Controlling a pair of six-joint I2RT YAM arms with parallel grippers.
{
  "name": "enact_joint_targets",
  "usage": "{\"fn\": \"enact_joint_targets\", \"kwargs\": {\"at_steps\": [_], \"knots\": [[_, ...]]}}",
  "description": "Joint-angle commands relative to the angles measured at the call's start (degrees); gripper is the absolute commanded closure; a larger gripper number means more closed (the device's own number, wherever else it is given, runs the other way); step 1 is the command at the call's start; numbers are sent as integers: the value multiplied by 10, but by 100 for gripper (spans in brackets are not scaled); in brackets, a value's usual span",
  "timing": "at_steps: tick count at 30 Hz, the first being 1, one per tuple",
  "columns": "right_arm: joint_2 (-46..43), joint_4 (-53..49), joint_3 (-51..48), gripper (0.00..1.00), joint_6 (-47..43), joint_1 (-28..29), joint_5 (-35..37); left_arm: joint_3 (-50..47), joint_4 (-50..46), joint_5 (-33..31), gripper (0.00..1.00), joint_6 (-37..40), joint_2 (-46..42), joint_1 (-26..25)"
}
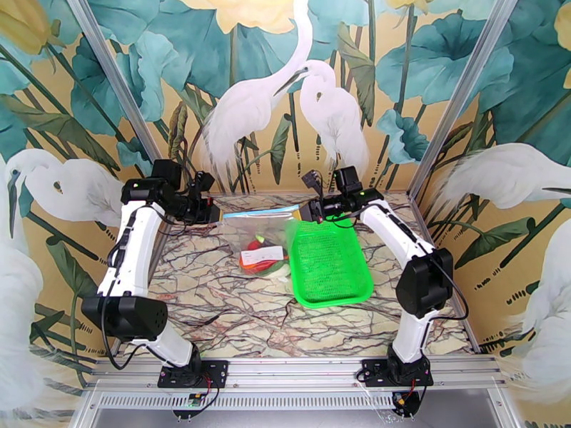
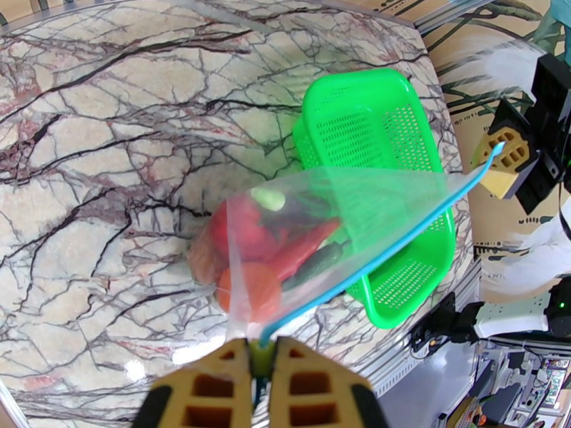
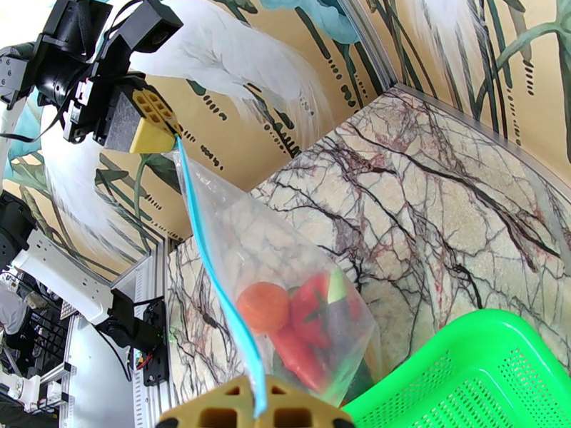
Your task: Place the food in the zip-top bag and seal the zipper
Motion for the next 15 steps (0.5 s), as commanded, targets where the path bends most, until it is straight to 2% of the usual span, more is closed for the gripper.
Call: {"fn": "enact_joint_targets", "kwargs": {"at_steps": [1, 8, 15], "knots": [[-44, -41, 1, 100, -16, -2, 6, -9, 20, -48, 100, -23, -37, 26], [-80, -146, 22, 100, -48, 43, -3, -20, -5, -67, 100, -58, -106, 26], [-69, -297, 74, 100, -74, 45, -21, -15, -41, -73, 100, -74, -142, 26]]}}
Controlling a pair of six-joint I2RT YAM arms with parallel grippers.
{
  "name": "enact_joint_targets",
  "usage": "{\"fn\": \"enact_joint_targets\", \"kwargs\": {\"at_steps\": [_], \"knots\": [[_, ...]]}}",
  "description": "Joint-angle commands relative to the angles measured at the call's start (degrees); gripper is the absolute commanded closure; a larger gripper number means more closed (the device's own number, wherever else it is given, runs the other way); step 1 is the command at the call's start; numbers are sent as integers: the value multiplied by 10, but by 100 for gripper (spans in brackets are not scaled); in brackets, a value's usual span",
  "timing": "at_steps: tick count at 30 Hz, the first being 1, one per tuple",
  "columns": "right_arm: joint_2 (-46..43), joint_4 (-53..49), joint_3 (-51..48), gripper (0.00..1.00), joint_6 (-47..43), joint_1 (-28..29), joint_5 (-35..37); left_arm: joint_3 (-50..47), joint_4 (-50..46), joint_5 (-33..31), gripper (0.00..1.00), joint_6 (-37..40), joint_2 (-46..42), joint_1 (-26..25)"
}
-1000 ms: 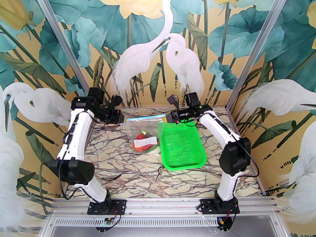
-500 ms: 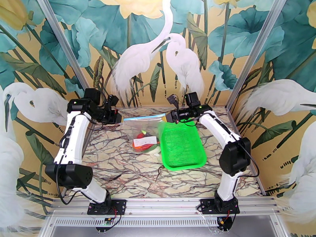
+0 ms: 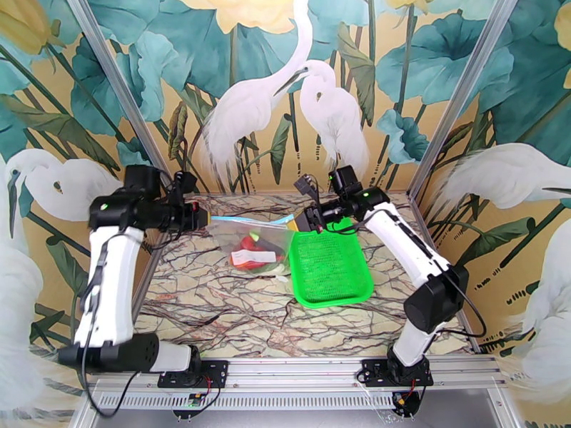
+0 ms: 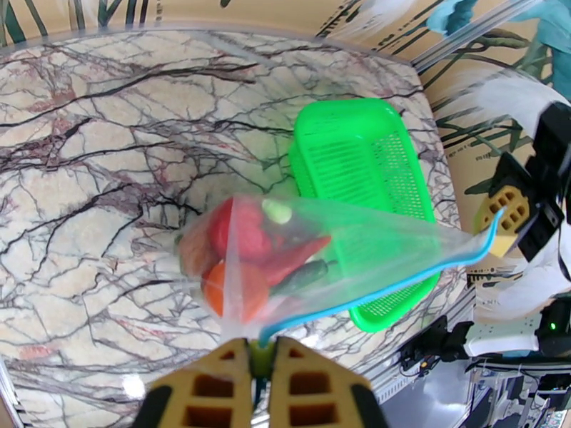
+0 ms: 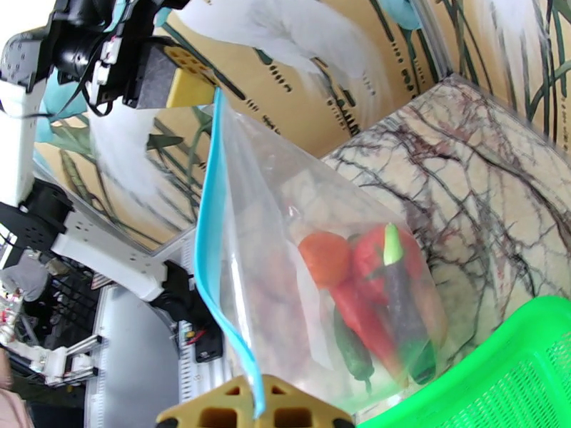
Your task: Place the food in the zip-top bag and seal the zipper
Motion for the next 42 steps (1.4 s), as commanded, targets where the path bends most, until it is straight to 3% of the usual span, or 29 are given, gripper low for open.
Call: {"fn": "enact_joint_targets", "kwargs": {"at_steps": [1, 8, 14, 15, 17, 19, 23, 26, 29, 36, 42], "knots": [[6, -137, 37, 100, -36, -9, -10, 6, -16, -49, 100, -22, -2, 14], [178, -245, 166, 100, -58, -33, 24, -36, 50, -57, 100, -9, 76, 22], [304, -194, 275, 100, 6, -57, 90, 16, 139, -36, 99, -18, 237, 25], [313, -170, 281, 92, 26, -61, 103, 34, 149, -23, 94, -23, 264, 25], [314, -113, 277, 86, 57, -64, 124, 64, 171, 3, 83, -34, 308, 25], [305, -55, 264, 67, 86, -64, 135, 87, 192, 27, 74, -48, 342, 25], [239, 87, 187, 51, 133, -65, 175, 90, 270, 64, 52, -91, 363, 25], [151, 223, 72, 41, 171, -71, 228, 44, 398, 110, 38, -141, 333, 25], [61, 325, -38, 41, 206, -89, 293, 5, 504, 118, 35, -181, 290, 25], [-160, 434, -283, 39, 227, -157, 488, -184, 686, -31, 31, -174, 109, 30], [-318, 476, -453, 31, 218, -237, 544, -373, 773, -130, 14, -149, -8, 32]]}}
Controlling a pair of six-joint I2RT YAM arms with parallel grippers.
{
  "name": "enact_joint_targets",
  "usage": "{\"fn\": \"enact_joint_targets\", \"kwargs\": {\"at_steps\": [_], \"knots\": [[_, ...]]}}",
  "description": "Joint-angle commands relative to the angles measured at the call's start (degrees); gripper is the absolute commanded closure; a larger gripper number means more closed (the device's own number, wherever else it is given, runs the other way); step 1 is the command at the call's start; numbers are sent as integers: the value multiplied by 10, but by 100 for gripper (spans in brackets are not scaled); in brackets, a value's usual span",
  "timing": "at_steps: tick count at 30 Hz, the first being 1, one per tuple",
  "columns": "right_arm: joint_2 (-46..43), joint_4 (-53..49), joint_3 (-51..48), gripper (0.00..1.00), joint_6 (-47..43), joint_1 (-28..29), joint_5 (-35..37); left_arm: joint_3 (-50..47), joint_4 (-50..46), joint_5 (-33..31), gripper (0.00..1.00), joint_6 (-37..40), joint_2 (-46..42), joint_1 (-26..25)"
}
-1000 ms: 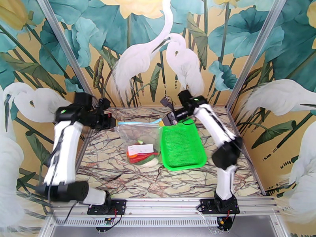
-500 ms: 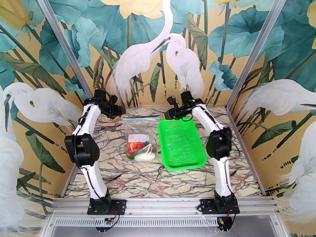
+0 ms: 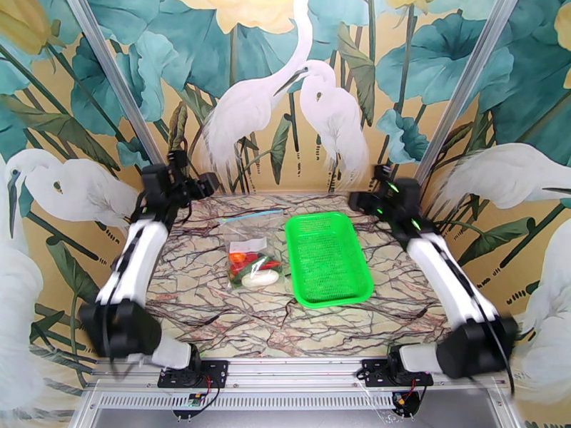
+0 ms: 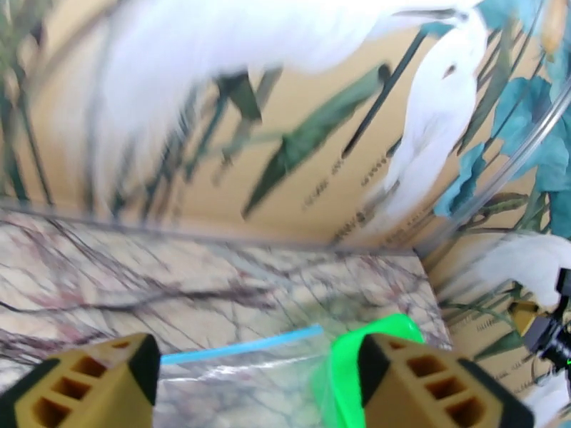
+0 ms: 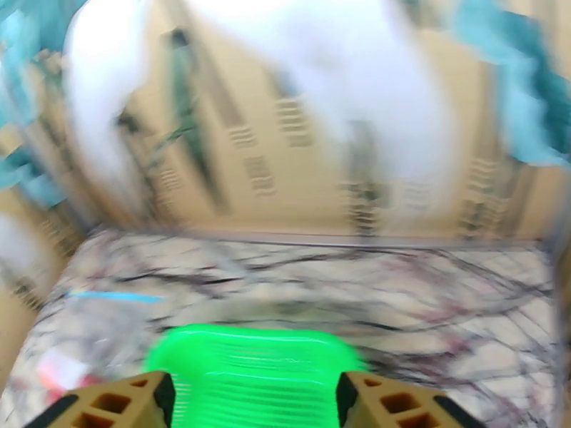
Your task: Place the food in the zip-top bag and seal the zipper
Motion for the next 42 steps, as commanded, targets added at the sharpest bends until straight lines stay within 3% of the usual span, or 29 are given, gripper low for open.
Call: {"fn": "enact_joint_targets", "kwargs": {"at_steps": [1, 5, 12, 19, 23, 27, 28, 30, 34, 39, 42], "knots": [[-52, 32, -65, 31, 9, -33, 53, -82, 66, -55, 10, 26, -25, 4], [-96, 25, -122, 32, 26, -80, 38, -192, 110, -60, 0, 36, -66, 4], [-96, 16, -157, 32, 40, -107, 29, -407, 275, -129, 0, 58, -89, 4], [-78, 12, -167, 29, 22, -108, 46, -531, 489, -211, 0, 123, -10, -6], [-93, 42, -201, 25, 0, -108, 67, -529, 524, -215, 0, 111, 14, -16], [-117, 90, -255, 24, -26, -108, 87, -577, 718, -238, 0, 124, 106, -30], [-122, 107, -271, 23, -29, -109, 87, -570, 649, -246, 0, 109, 79, -30], [-129, 146, -300, 23, -33, -111, 80, -569, 688, -245, 0, 120, 99, -30], [-110, 278, -368, 23, -23, -113, 69, -567, 669, -240, 0, 117, 92, -31], [-8, 537, -443, 23, -1, -114, 48, -565, 671, -242, 0, 120, 95, -31], [27, 571, -426, 22, -14, -121, 32, -564, 669, -243, 0, 120, 94, -32]]}}
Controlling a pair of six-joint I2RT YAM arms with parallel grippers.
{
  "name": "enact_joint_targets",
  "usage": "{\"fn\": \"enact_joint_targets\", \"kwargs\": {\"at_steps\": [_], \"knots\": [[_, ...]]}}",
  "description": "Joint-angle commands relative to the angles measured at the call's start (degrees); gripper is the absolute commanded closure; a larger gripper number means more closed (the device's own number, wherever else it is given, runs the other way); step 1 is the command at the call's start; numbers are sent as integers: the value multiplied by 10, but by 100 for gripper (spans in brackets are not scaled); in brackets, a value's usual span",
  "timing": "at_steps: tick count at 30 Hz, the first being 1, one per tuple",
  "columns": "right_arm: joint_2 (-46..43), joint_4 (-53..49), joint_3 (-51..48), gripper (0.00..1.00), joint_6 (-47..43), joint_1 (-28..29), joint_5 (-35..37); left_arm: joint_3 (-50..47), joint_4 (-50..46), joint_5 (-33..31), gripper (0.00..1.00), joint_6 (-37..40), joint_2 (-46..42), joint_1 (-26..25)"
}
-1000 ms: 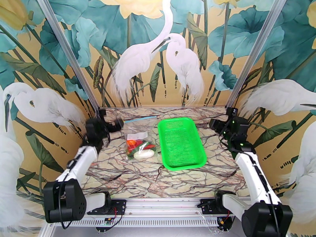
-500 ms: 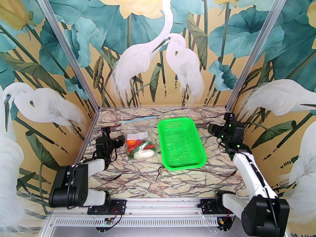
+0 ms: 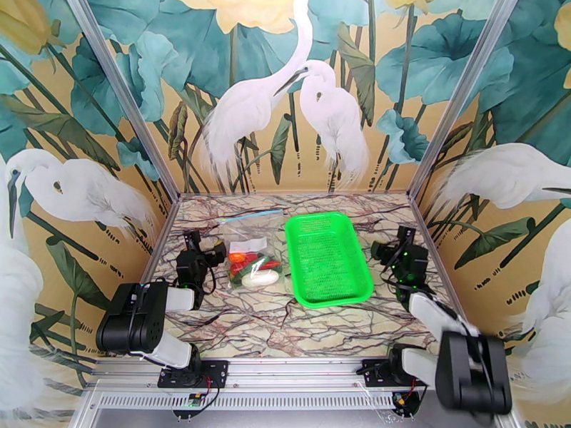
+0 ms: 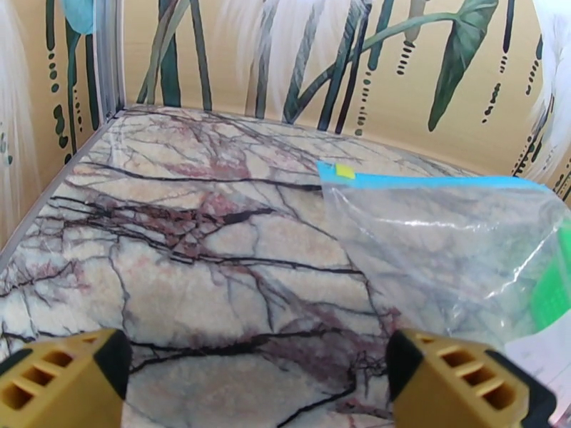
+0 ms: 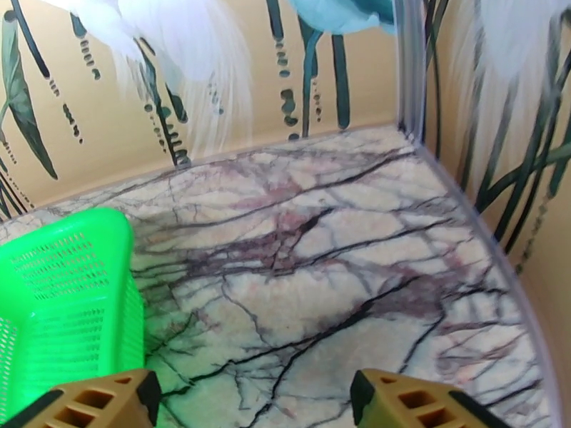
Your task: Place the food in the zip-top bag and seal the zipper
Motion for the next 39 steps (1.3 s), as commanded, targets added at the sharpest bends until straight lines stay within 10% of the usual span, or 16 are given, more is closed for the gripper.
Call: {"fn": "enact_joint_targets", "kwargs": {"at_steps": [1, 6, 16, 20, 39], "knots": [[32, 159, 13, 22, 0, -9, -27, 5, 15, -14, 0, 10, 4, -3], [30, -16, 81, 28, -2, -11, -61, 5, 15, -14, 0, 11, 3, -4], [113, 175, -4, 19, -49, 1, -62, 7, 13, -15, 0, 12, 4, -4], [171, 278, -22, 1, -57, 32, 1, 8, 10, -17, 0, 13, 4, -5], [152, 194, 2, 1, -69, 62, 91, 9, 9, -34, 0, 32, 5, -24]]}}
